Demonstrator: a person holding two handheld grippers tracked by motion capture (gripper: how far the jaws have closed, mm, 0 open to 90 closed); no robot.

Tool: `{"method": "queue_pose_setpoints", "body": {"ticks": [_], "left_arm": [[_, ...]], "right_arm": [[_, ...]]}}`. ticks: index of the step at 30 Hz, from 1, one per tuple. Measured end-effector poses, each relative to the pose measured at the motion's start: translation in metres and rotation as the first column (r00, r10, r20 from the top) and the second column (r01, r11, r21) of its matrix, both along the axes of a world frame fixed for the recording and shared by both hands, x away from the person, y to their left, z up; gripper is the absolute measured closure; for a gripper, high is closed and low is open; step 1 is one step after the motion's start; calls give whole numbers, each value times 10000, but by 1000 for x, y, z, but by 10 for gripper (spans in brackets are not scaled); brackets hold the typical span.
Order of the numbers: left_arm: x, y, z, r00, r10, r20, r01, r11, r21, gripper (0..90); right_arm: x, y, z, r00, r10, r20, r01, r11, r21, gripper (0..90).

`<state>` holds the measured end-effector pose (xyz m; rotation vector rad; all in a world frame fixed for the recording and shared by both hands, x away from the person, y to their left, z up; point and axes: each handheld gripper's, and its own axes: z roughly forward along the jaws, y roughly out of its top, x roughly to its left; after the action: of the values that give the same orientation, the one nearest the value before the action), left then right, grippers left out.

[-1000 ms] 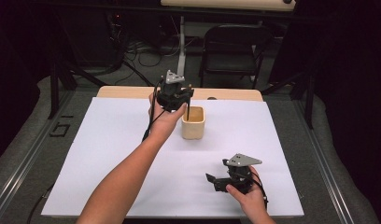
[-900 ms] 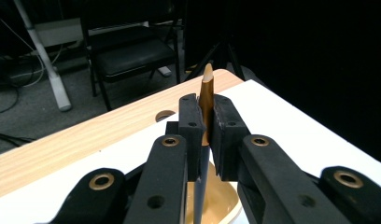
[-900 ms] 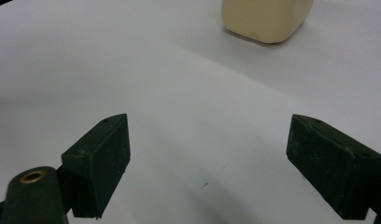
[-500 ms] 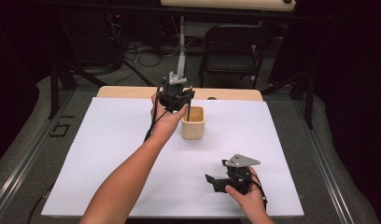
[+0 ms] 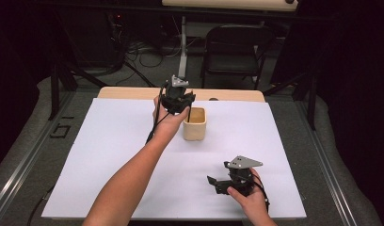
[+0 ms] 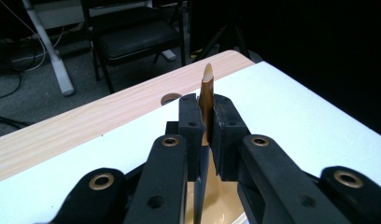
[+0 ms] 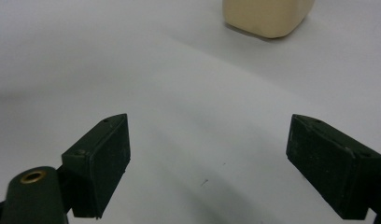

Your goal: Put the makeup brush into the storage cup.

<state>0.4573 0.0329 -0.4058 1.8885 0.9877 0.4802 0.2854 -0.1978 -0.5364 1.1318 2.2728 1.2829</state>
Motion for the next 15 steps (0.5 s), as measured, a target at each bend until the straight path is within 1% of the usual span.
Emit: {"method": "queue_pose_setpoints", "body": {"ticks": [4,6,10,15], "left_arm": [[2,-1,-4,10000,17,-68,-16,10000,54,837],[3,-1,-6,9999,-8,-107,10,9999,166,837],[5,-2,-11,9998,49,-214,-43,9996,261,837],[6,-2,-17,9995,52,-327,-42,9995,321,837]], "right_arm": [[0,0,-1,10000,1,-24,-1,10000,34,135],[0,0,-1,10000,22,-8,-22,10000,10,135],[0,0,-1,10000,5,-16,-5,10000,47,135],[0,-1,-1,10000,-11,-19,11,10000,52,136]]}}
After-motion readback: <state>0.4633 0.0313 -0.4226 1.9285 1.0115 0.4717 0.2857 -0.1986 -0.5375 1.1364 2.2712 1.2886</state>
